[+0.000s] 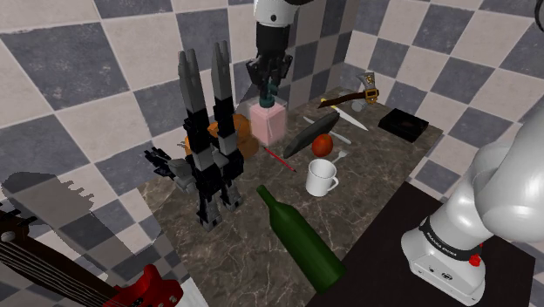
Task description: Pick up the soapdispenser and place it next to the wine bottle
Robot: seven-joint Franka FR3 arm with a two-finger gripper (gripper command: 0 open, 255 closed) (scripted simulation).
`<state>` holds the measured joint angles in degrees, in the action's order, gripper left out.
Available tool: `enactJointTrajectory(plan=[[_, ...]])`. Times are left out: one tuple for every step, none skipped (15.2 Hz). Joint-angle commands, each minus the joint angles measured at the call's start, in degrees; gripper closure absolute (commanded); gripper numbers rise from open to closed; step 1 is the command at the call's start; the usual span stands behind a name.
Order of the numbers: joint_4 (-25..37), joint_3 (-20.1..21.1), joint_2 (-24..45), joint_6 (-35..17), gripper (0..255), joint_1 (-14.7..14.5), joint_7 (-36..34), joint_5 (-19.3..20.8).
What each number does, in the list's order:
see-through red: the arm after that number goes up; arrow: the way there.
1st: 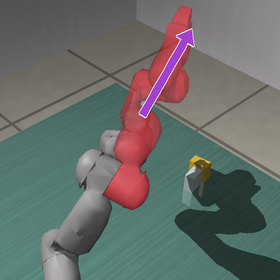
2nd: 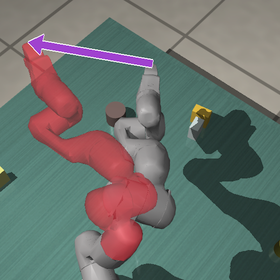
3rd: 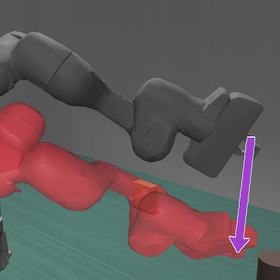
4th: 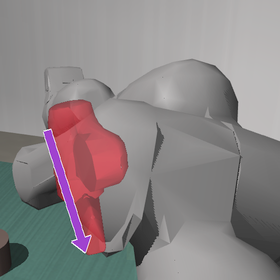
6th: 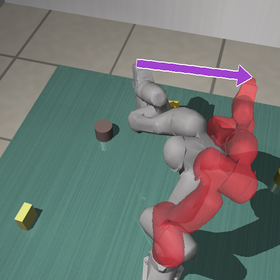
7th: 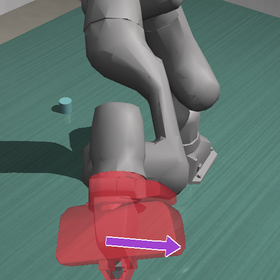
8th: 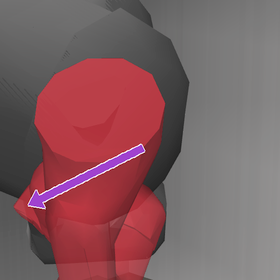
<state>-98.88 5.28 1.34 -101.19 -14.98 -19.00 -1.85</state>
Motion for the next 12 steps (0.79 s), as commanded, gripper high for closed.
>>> enactJointTrajectory(plan=[[-1.60,1.30,-1.14,-0.57,255,-1.36,-2.71,-0.04],[-2.11,1.95,-1.56,-0.71,255,-2.00,-4.00,-0.07],[-2.55,2.62,-1.92,-0.83,255,-2.64,-5.29,-0.10],[-2.92,3.29,-2.23,-0.94,255,-3.28,-6.60,-0.13],[-3.22,3.97,-2.48,-1.03,255,-3.93,-7.91,-0.15],[-3.46,4.65,-2.68,-1.12,255,-4.57,-9.23,-0.17],[-3.62,5.34,-2.81,-1.19,255,-5.22,-10.57,-0.18],[-3.72,6.04,-2.90,-1.25,255,-5.87,-11.91,-0.18],[-3.75,6.73,-2.92,-1.30,255,-6.53,-13.26,-0.17],[-3.72,7.43,-2.89,-1.34,255,-7.18,-14.62,-0.15],[-3.61,8.13,-2.80,-1.37,255,-7.85,-15.99,-0.11],[-3.44,8.83,-2.65,-1.38,255,-8.50,-17.37,-0.06]])
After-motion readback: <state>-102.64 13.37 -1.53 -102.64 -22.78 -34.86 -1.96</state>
